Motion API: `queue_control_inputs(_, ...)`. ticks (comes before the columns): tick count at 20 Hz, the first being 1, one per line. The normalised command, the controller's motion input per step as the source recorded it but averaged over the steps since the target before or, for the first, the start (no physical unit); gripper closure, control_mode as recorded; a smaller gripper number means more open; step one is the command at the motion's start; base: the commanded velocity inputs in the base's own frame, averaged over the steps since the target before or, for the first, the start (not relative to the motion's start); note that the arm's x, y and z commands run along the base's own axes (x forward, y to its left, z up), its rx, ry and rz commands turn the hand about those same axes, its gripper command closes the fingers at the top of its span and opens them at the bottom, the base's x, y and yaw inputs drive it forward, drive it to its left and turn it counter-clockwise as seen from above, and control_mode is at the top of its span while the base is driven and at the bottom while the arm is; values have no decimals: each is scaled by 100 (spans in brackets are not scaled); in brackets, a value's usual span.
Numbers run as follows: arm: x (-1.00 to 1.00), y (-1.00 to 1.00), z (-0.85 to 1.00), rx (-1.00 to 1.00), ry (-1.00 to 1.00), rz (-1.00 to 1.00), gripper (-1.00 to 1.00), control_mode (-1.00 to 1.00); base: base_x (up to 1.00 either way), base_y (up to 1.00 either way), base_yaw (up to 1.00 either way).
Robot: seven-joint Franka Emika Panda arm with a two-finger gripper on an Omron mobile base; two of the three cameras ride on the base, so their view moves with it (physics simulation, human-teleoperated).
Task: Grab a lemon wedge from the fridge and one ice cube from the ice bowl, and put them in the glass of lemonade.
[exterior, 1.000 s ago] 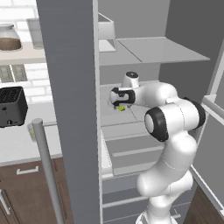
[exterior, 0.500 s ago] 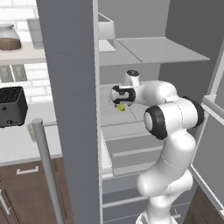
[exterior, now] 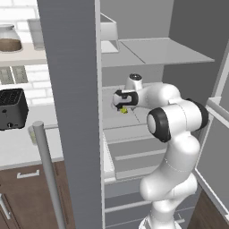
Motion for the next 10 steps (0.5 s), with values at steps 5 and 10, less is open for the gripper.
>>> queue_control_inputs(5, 0, 0, -20, 0, 0, 0, -100, -100, 0, 0, 0)
queue_control_inputs(10, 0, 0, -33, 0, 0, 0, -100, -100, 0, 0, 0)
